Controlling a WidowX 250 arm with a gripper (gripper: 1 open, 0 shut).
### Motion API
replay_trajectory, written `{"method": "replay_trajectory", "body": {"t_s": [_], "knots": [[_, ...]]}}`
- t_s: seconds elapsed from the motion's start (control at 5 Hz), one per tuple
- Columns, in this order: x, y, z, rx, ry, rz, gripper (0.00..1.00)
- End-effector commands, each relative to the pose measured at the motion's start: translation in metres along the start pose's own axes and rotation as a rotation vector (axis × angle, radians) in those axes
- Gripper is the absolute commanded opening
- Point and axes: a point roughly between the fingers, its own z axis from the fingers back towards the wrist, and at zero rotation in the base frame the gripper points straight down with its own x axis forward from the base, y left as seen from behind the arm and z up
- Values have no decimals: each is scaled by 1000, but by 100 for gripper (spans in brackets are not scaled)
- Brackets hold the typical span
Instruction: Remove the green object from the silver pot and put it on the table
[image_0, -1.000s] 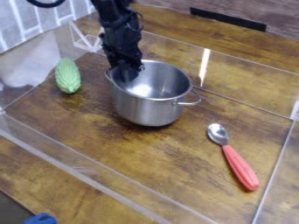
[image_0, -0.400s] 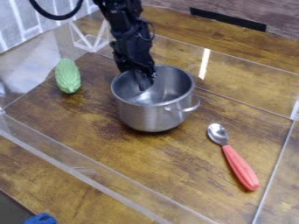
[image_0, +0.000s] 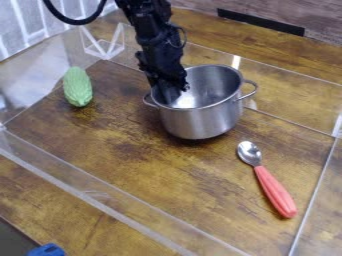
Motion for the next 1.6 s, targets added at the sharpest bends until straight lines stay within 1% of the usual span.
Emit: {"method": "replay_trajectory", "body": {"t_s": [0.0,0.2,0.6,0.8,1.0,1.2,1.4], "knots": [[-6,2,-7,13,18,90,0],[-11,5,-10,28,36,178,0],[-31,26,17,46,78,247,0],[-34,32,23,30,75,255,100],[-32,36,26,9,68,255,100],[-25,42,20,-9,50,249,100],[-18,48,16,-35,29,253,100]]}}
